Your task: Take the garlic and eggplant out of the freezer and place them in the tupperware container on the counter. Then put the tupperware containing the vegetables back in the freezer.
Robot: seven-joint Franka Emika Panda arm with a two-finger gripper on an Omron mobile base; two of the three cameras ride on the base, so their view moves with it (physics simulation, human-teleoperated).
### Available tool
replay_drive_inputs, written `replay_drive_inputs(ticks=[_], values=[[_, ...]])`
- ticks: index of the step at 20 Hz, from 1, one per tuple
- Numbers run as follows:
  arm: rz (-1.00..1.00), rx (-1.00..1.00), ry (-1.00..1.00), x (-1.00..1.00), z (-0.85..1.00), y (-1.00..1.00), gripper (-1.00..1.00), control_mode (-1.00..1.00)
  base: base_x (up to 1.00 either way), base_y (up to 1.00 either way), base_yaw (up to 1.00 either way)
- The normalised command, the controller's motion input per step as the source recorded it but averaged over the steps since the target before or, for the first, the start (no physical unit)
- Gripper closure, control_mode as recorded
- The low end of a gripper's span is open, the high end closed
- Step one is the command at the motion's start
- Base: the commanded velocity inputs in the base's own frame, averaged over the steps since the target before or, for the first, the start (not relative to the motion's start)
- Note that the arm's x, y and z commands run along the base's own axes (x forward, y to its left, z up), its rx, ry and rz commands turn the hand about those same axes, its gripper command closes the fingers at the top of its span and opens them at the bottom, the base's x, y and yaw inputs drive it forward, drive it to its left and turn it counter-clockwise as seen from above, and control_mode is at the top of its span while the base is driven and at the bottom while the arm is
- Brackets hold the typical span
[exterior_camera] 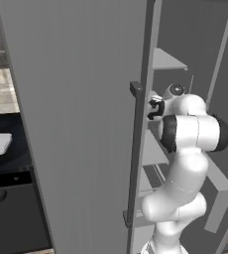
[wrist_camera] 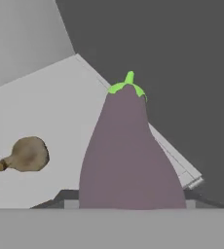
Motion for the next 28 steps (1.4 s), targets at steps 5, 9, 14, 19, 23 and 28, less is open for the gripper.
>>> replay_drive_inputs(ticks=[5,9,14,19,23,28], values=[[0.10,0.00,-0.07,-0.72,0.61,0.14,1.00,-1.00,0.00,0.00,0.00],[0.11,0.00,0.00,-0.56,0.90,0.16,1.00,-1.00,0.00,0.00,0.00],[0.08,0.00,0.00,-0.55,0.95,0.07,1.00,-1.00,0.00,0.00,0.00],[0.05,0.00,0.06,-0.77,0.67,0.11,1.00,-1.00,0.00,0.00,0.00],[0.01,0.00,0.10,-0.91,0.36,0.25,1.00,-1.00,0.00,0.00,0.00],[0.00,0.00,0.13,-0.94,0.07,0.38,1.00,-1.00,0.00,0.00,0.00]])
